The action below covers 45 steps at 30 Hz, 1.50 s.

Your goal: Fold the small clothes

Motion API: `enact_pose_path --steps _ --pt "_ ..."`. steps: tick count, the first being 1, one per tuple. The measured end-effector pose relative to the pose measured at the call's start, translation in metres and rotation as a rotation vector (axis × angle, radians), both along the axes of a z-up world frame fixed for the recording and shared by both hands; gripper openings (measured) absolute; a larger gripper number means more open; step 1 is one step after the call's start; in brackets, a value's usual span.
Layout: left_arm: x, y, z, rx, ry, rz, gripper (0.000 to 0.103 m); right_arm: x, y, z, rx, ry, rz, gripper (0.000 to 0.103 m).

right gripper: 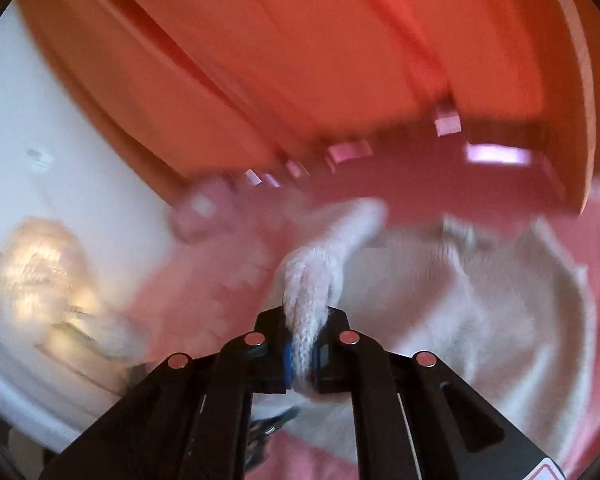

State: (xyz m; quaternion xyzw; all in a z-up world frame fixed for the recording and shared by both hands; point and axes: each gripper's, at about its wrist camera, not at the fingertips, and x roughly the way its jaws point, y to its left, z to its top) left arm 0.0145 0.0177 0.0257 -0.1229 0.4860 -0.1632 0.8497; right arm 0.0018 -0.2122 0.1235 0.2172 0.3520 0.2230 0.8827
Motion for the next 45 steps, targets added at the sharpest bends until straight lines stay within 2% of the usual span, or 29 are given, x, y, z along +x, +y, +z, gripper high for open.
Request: enact_pose_path --steps 1,5,6,7,9,10,11,12,14,16,18,19,20,21,23,25,26,28,29,30,31,32,33,35,36,40,43,45 --pt "-0.002 -0.001 0.0 -0.001 -0.001 -0.015 0.018 -0.002 -0.007 -0.006 -0.015 0.027 -0.007 0.006" --pt "-0.004 -0.011 -0.018 0.078 0.019 -0.037 0.017 0.018 -0.017 -0.098 -0.297 0.403 -0.057 0.011" --pt "-0.005 -0.012 -0.023 0.061 0.036 -0.034 0.017 0.021 -0.016 -0.109 -0.314 0.431 -0.058 0.012" --pt "-0.006 -0.012 -0.024 0.055 0.04 -0.027 0.017 0.021 -0.015 -0.107 -0.31 0.412 -0.055 0.013" --pt "-0.007 -0.014 -0.022 0.071 0.029 -0.023 0.017 0.019 -0.021 -0.09 -0.294 0.335 -0.095 0.033" --pt "-0.008 -0.015 -0.021 0.081 0.025 -0.026 0.018 0.018 -0.028 -0.078 -0.277 0.267 -0.159 0.058" --pt "-0.01 -0.016 -0.02 0.086 0.022 -0.028 0.018 0.016 -0.033 -0.072 -0.259 0.225 -0.203 0.075" --pt "-0.006 -0.015 -0.021 0.094 0.02 -0.029 0.019 0.017 -0.039 -0.07 -0.236 0.201 -0.231 0.077" --pt "-0.009 -0.015 -0.021 0.098 0.018 -0.03 0.019 0.025 -0.048 -0.083 -0.154 0.248 -0.231 0.078" --pt "-0.01 -0.017 -0.022 0.107 0.016 -0.031 0.019 0.041 -0.053 -0.113 -0.079 0.384 -0.216 0.078" --pt "-0.008 -0.018 -0.022 0.118 0.014 -0.03 0.019 0.049 -0.044 -0.133 -0.039 0.464 -0.192 0.079" --pt "-0.009 -0.018 -0.022 0.121 0.013 -0.028 0.019 0.053 -0.039 -0.138 -0.042 0.476 -0.184 0.081" --pt "-0.01 -0.018 -0.022 0.122 0.014 -0.026 0.019 0.053 -0.036 -0.136 -0.059 0.46 -0.187 0.078" --pt "-0.009 -0.018 -0.021 0.121 0.016 -0.024 0.019 0.054 -0.031 -0.131 -0.068 0.435 -0.183 0.073" --pt "-0.011 -0.018 -0.019 0.12 0.019 -0.02 0.019 0.051 -0.026 -0.122 -0.026 0.402 -0.167 0.025" --pt "-0.011 -0.019 -0.015 0.126 0.013 -0.018 0.018 0.042 -0.028 -0.099 -0.005 0.312 -0.185 0.015" --pt "-0.011 -0.019 -0.013 0.13 0.008 -0.018 0.018 0.028 -0.033 -0.075 0.051 0.225 -0.192 0.013" --pt "-0.013 -0.021 -0.007 0.12 0.003 -0.026 0.018 0.0 -0.048 -0.042 0.138 0.096 -0.198 0.012" --pt "-0.014 -0.024 -0.004 0.106 0.002 -0.04 0.018 -0.02 -0.057 -0.024 0.11 0.031 -0.224 0.011" --pt "-0.015 -0.026 -0.004 0.102 0.003 -0.051 0.018 -0.027 -0.062 -0.02 0.075 0.021 -0.239 0.012" --pt "-0.016 -0.03 -0.004 0.108 0.002 -0.067 0.018 -0.032 -0.068 -0.023 0.023 0.036 -0.259 0.012" --pt "-0.017 -0.035 -0.005 0.123 -0.003 -0.079 0.018 -0.03 -0.076 -0.045 -0.06 0.127 -0.3 0.013" --pt "-0.017 -0.041 -0.008 0.145 -0.006 -0.087 0.018 -0.025 -0.078 -0.066 -0.088 0.202 -0.312 0.013" --pt "-0.015 -0.045 -0.018 0.162 0.008 -0.093 0.018 -0.018 -0.086 -0.128 -0.112 0.395 -0.325 0.013" --pt "-0.014 -0.046 -0.023 0.155 0.023 -0.088 0.018 -0.019 -0.088 -0.143 -0.075 0.426 -0.309 0.014" --pt "-0.012 -0.04 -0.026 0.134 0.033 -0.067 0.019 -0.035 -0.099 -0.122 0.033 0.34 -0.358 0.021" --pt "-0.017 -0.037 -0.018 0.129 0.023 -0.078 0.019 -0.046 -0.092 -0.102 -0.037 0.272 -0.425 0.026" --pt "-0.024 -0.034 -0.006 0.127 0.001 -0.102 0.017 -0.048 -0.09 -0.093 -0.037 0.231 -0.43 0.044"
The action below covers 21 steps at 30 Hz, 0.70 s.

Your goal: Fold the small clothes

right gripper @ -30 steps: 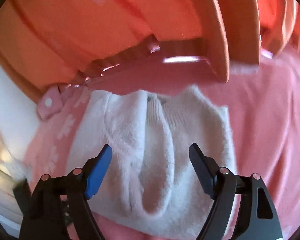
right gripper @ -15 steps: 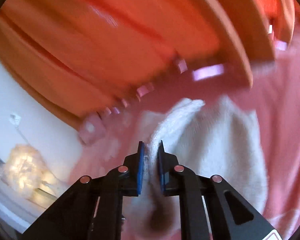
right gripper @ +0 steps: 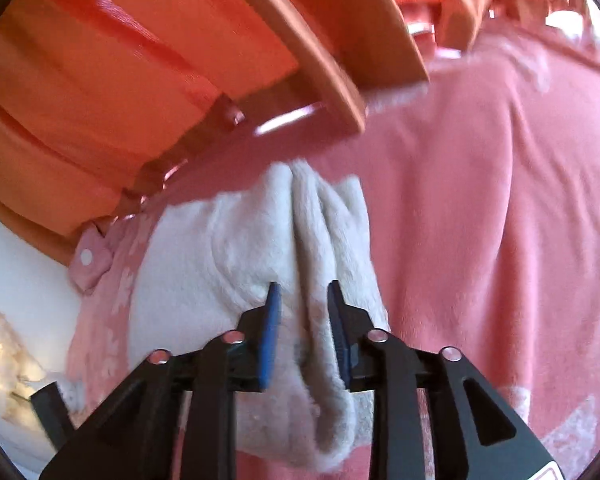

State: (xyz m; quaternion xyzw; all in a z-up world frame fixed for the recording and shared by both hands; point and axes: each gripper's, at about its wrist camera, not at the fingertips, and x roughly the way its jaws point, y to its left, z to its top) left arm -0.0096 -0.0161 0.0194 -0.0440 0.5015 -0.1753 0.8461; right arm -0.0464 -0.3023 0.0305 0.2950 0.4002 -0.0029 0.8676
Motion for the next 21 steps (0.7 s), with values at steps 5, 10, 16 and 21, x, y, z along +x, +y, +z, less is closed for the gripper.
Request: enact_pose_path --steps 5,10,16,21 --pt "-0.02 0.003 0.042 -0.061 -0.096 -0.074 0.033 0.027 0.014 0.004 -0.063 -0.01 0.062 0.063" --pt "0.008 -0.01 0.059 -0.139 -0.137 -0.036 0.04 0.067 0.028 -0.03 -0.059 0.114 0.121 0.038" --pt "0.039 -0.039 0.024 -0.056 -0.105 -0.01 0.04 0.022 0.007 0.028 0.005 -0.127 0.068 0.005" --pt "0.028 -0.057 0.021 0.03 -0.17 -0.045 0.043 0.037 0.003 -0.041 -0.123 0.153 0.09 0.005"
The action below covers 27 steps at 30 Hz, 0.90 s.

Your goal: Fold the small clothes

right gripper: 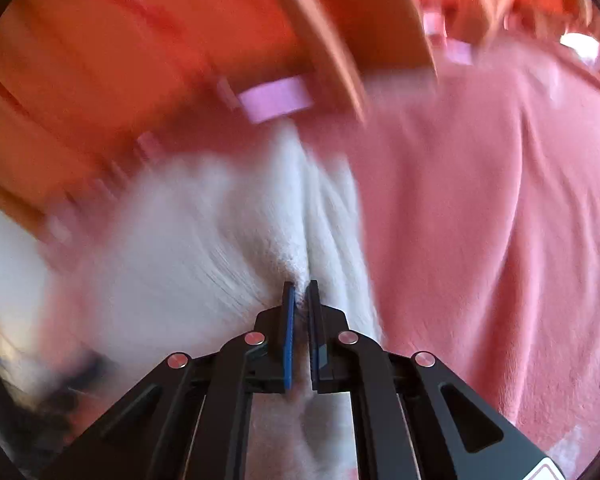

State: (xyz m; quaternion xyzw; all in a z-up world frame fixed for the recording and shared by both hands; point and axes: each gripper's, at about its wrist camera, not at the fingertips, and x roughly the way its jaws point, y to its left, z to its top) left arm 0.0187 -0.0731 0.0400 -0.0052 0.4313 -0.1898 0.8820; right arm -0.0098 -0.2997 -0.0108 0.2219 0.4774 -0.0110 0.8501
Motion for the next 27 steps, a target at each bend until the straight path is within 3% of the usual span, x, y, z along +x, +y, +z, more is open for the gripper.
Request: enact_pose_path --steps 4,6,7,8,10,12,14,15,18,19,23,27 --pt "-0.006 -0.011 -0.001 0.087 -0.047 0.002 0.045 -0.025 -0.005 0.05 0.031 -0.126 -0.074 0.005" --pt "-0.007 -0.012 -0.003 0.103 -0.053 0.009 0.046 -0.04 0.002 0.076 -0.042 -0.204 -0.097 0.007" --pt "-0.007 -0.011 -0.003 0.104 -0.052 0.008 0.046 -0.044 0.006 0.081 -0.052 -0.225 -0.089 0.014" --pt "-0.007 -0.012 -0.004 0.105 -0.053 0.005 0.046 -0.048 0.012 0.086 -0.045 -0.24 -0.056 0.015" --pt "-0.007 -0.012 -0.003 0.114 -0.055 0.0 0.046 -0.048 0.024 0.081 -0.048 -0.198 0.014 0.015" --pt "-0.007 -0.013 -0.003 0.117 -0.055 0.0 0.046 -0.036 0.043 0.049 -0.114 -0.028 0.104 0.015" --pt "-0.007 -0.014 -0.004 0.117 -0.054 0.004 0.046 -0.025 0.055 0.019 -0.228 0.1 0.15 0.0" --pt "-0.009 -0.016 -0.004 0.12 -0.054 0.007 0.047 -0.026 0.057 0.023 -0.248 0.08 0.152 0.0" --pt "-0.009 -0.017 -0.004 0.131 -0.056 0.022 0.047 -0.039 0.053 0.049 -0.18 -0.014 0.11 0.001" --pt "-0.008 -0.017 -0.004 0.131 -0.051 0.022 0.047 -0.041 0.053 0.051 -0.174 -0.02 0.107 0.001" --pt "-0.009 -0.018 -0.004 0.141 -0.046 0.012 0.047 -0.033 0.063 0.018 -0.271 0.128 0.16 0.0" --pt "-0.01 -0.019 -0.003 0.155 -0.047 0.025 0.048 -0.046 0.062 0.043 -0.211 0.014 0.12 0.001"
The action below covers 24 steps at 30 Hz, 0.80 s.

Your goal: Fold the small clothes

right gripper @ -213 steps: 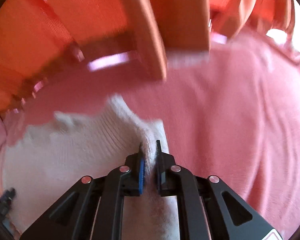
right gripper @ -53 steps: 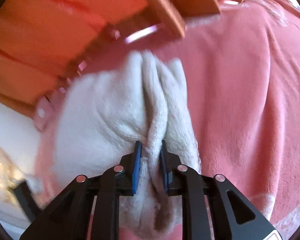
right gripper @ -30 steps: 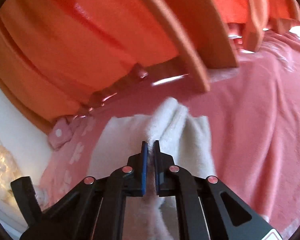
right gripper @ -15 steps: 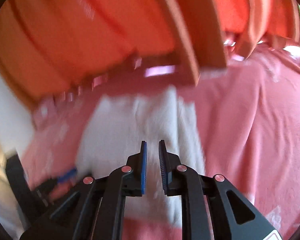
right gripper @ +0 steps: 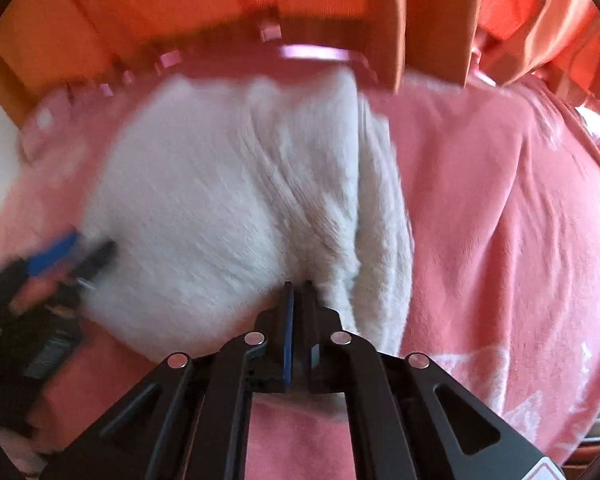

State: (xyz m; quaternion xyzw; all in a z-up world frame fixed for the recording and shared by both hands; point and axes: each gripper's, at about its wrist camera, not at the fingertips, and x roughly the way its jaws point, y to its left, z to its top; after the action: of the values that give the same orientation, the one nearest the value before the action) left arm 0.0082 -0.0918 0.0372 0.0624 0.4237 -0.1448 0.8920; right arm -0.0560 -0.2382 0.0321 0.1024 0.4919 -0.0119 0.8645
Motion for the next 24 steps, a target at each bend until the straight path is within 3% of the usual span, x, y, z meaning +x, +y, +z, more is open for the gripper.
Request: enact_pose_path --steps 3,5,9,12,13,14,18,20,22,24 --pt "-0.002 0.001 0.0 0.002 0.006 -0.004 0.049 0.0 0.003 -0.014 -0.014 0.052 0.011 0.004" --pt "-0.003 0.0 -0.001 0.011 0.006 -0.009 0.049 0.003 0.008 -0.026 -0.061 0.1 0.019 0.0" --pt "-0.007 0.002 0.001 0.013 0.012 -0.004 0.055 -0.009 -0.003 0.002 0.004 -0.03 -0.042 0.007" --pt "-0.011 0.017 0.002 -0.037 0.052 0.0 0.07 -0.023 -0.03 0.016 0.07 -0.117 -0.167 0.031" --pt "-0.011 0.024 0.0 -0.065 0.073 -0.003 0.07 -0.027 -0.04 0.018 0.085 -0.131 -0.213 0.046" --pt "-0.012 0.031 -0.002 -0.092 0.095 -0.009 0.07 -0.03 -0.049 0.017 0.11 -0.129 -0.244 0.053" --pt "-0.016 0.061 -0.005 -0.109 0.086 -0.006 0.072 -0.021 -0.063 -0.006 0.224 -0.029 -0.231 0.056" --pt "-0.018 0.073 -0.004 -0.109 0.052 -0.005 0.08 -0.014 -0.053 -0.014 0.252 0.011 -0.187 0.056" --pt "-0.019 0.085 -0.004 -0.115 0.025 0.004 0.084 -0.011 -0.042 -0.015 0.222 0.023 -0.177 0.057" --pt "-0.019 0.095 -0.007 -0.147 0.021 0.013 0.084 -0.007 -0.029 -0.013 0.15 0.026 -0.165 0.05"
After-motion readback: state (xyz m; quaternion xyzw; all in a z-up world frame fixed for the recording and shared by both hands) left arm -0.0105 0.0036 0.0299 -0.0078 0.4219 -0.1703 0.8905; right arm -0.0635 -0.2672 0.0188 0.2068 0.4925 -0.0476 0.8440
